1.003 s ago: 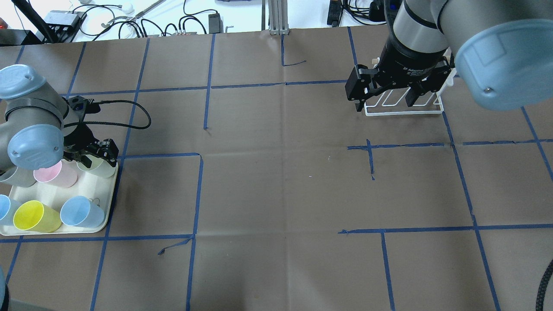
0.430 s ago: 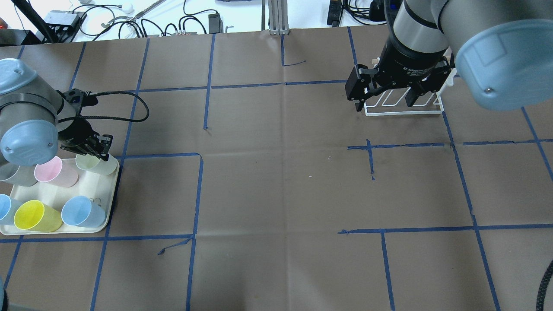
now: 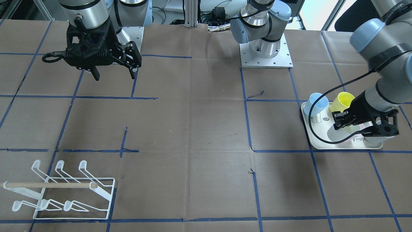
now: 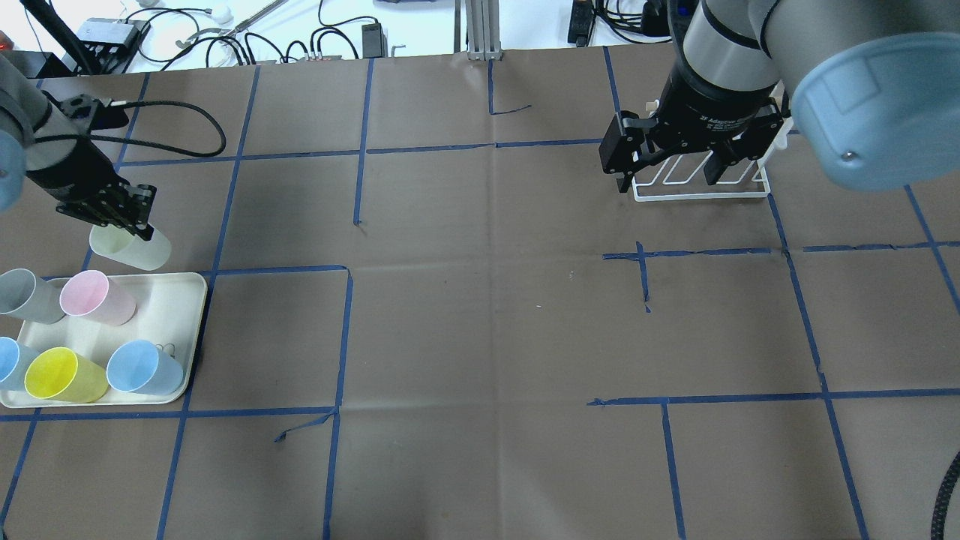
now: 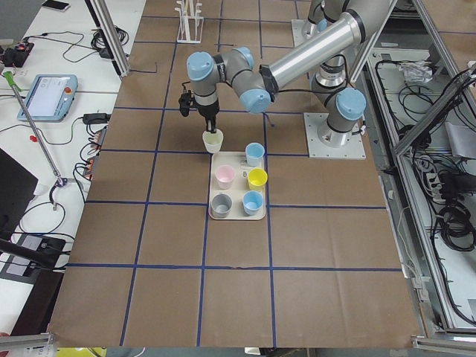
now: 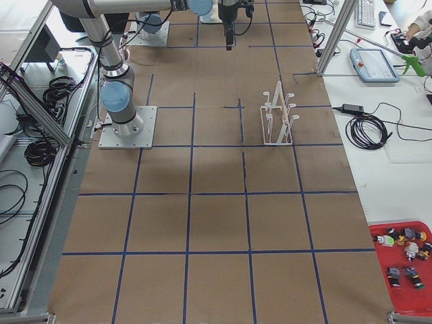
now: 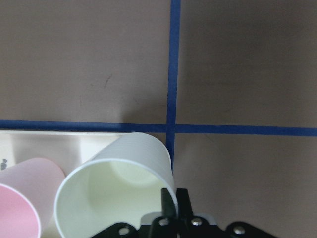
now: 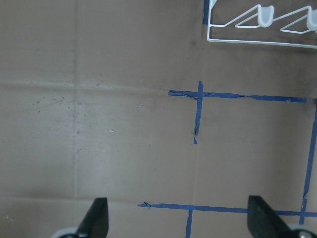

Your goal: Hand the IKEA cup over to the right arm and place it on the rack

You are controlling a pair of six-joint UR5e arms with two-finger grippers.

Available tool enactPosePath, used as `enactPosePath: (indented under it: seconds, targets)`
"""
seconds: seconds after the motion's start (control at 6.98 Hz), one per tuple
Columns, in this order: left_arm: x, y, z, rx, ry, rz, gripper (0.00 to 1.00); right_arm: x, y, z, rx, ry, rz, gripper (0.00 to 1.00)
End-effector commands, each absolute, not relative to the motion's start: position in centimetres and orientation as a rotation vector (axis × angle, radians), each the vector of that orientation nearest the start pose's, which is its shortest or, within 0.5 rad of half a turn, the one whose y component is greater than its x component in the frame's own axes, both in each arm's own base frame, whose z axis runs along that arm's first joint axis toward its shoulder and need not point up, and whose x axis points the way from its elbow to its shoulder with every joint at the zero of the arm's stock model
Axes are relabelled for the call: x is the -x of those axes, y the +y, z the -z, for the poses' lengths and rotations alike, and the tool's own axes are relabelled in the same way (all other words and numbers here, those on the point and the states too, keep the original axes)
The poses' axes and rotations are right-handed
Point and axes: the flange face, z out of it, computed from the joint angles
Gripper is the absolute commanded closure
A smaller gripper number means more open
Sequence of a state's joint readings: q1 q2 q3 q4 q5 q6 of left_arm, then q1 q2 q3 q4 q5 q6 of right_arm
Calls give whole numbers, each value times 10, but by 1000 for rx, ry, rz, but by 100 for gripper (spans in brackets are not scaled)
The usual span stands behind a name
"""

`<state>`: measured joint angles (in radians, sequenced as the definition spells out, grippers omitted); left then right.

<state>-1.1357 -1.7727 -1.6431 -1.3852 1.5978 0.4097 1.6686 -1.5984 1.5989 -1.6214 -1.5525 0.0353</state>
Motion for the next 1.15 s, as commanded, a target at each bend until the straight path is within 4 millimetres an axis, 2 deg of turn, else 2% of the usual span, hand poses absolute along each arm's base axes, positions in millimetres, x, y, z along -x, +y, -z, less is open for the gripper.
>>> enactPosePath:
  seconds: [0.0, 0.14, 0.29, 0.43, 0.57, 0.72, 0.86, 1.0]
  targets:
    - [-118, -572, -432, 25, 3158, -171, 100, -182, -469, -494, 96, 3116, 79, 0]
    - [-116, -576, -447, -9, 3173, -103, 100, -182, -469, -494, 99, 3115, 81, 0]
    - [-108, -586, -454, -92, 3252, 61, 100, -182, -469, -494, 99, 3115, 84, 0]
    - [-102, -605, -453, -141, 3316, 308, 100, -182, -471, -494, 99, 3114, 96, 0]
    - [-91, -619, -444, -227, 3392, 506, 100, -182, -471, -495, 97, 3114, 103, 0]
    - [-75, -634, -432, -296, 3421, 637, 100, -184, -480, -494, 95, 3104, 166, 0]
    - [-58, -650, -425, -398, 3409, 854, 100, -192, -491, -495, 101, 3024, 258, 0]
    - [-41, -659, -419, -512, 3352, 1070, 100, -203, -498, -496, 23, 2916, 292, 0]
